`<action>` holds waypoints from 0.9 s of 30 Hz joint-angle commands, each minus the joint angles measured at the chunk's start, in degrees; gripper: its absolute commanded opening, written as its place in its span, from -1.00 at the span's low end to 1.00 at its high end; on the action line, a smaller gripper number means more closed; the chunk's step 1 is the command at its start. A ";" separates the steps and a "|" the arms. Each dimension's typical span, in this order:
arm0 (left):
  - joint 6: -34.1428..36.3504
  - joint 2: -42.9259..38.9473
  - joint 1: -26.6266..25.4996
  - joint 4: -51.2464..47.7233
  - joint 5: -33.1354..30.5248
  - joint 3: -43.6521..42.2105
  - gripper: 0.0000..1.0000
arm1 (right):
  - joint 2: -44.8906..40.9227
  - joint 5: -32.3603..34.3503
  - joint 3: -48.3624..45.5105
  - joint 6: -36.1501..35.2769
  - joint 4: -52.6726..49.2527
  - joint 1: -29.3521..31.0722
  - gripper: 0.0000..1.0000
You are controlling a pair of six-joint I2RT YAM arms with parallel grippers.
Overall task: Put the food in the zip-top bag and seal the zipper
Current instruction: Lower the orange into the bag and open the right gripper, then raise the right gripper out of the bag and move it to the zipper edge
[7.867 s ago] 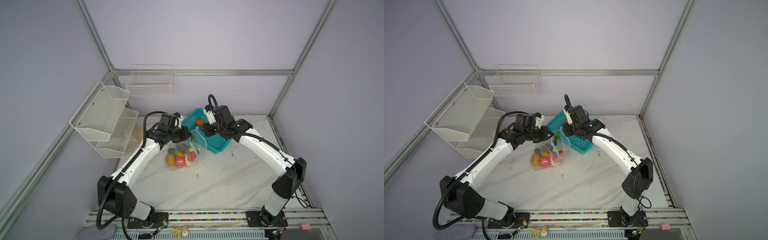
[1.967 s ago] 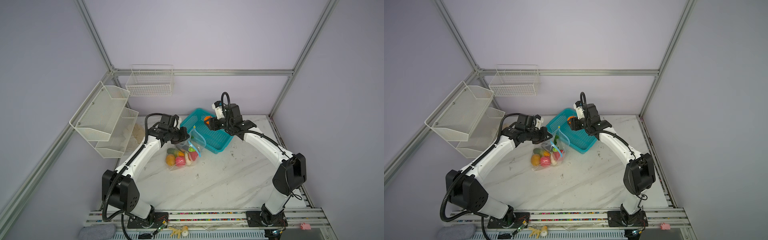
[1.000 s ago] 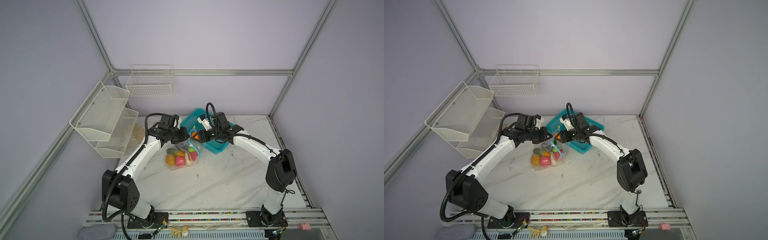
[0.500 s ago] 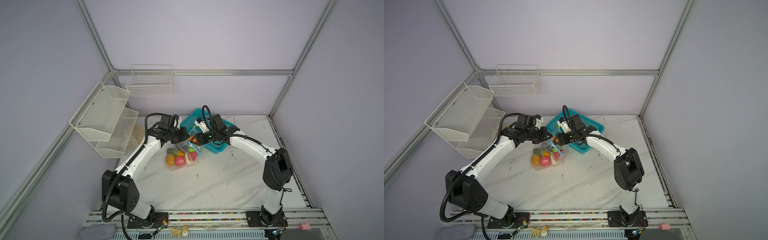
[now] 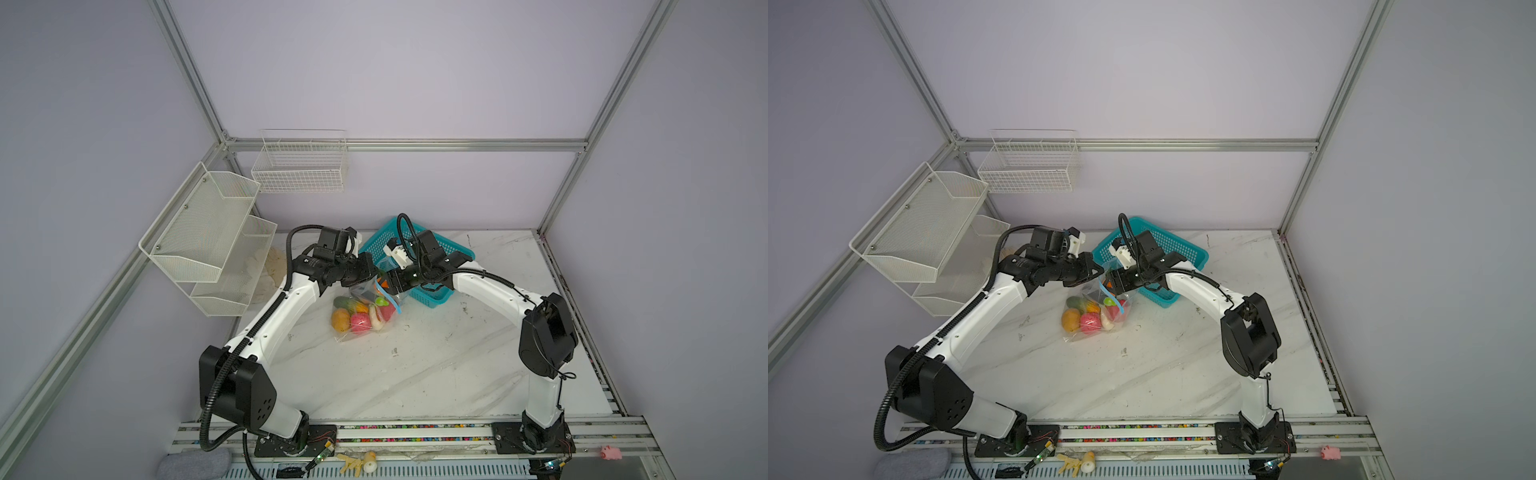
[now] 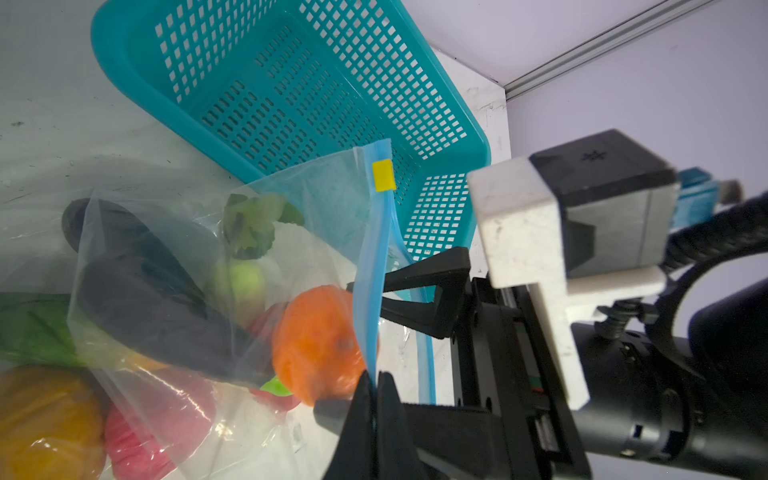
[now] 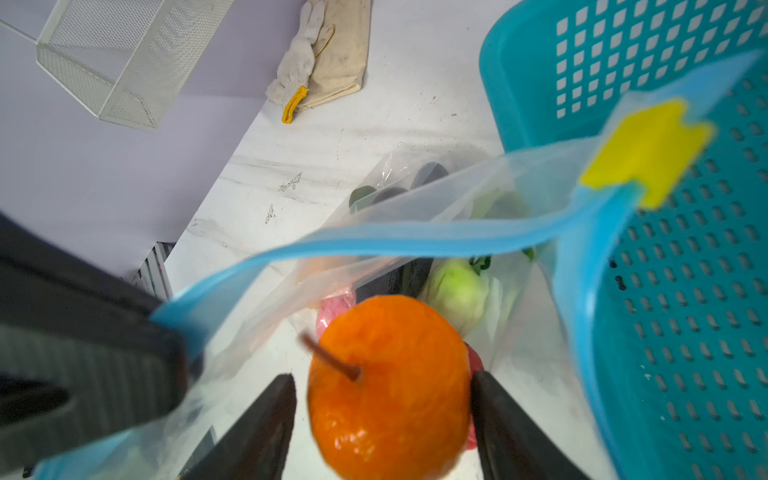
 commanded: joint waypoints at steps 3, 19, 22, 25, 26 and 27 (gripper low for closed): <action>0.51 -2.28 0.38 1.39 0.30 3.27 -1.00 | 0.47 0.94 2.09 -1.35 -2.38 0.75 0.48; 1.49 -2.61 0.53 -0.25 -1.20 4.22 -1.00 | -10.07 8.39 3.92 0.91 -6.00 0.70 0.57; 1.52 -2.40 0.53 -0.42 -0.99 4.66 -1.00 | -12.72 12.99 1.73 2.22 -5.86 0.75 0.56; 1.53 -2.19 0.57 -0.69 -0.92 5.02 -1.00 | -15.80 19.50 -1.46 6.87 -5.68 0.42 0.55; 1.55 -2.22 0.53 -0.77 -0.99 5.03 -1.00 | -16.91 20.94 -2.93 9.30 -5.48 -0.13 0.54; 1.51 -2.30 0.53 -0.77 -1.09 4.94 -1.00 | -18.11 21.34 -4.78 11.57 -4.85 -0.80 0.52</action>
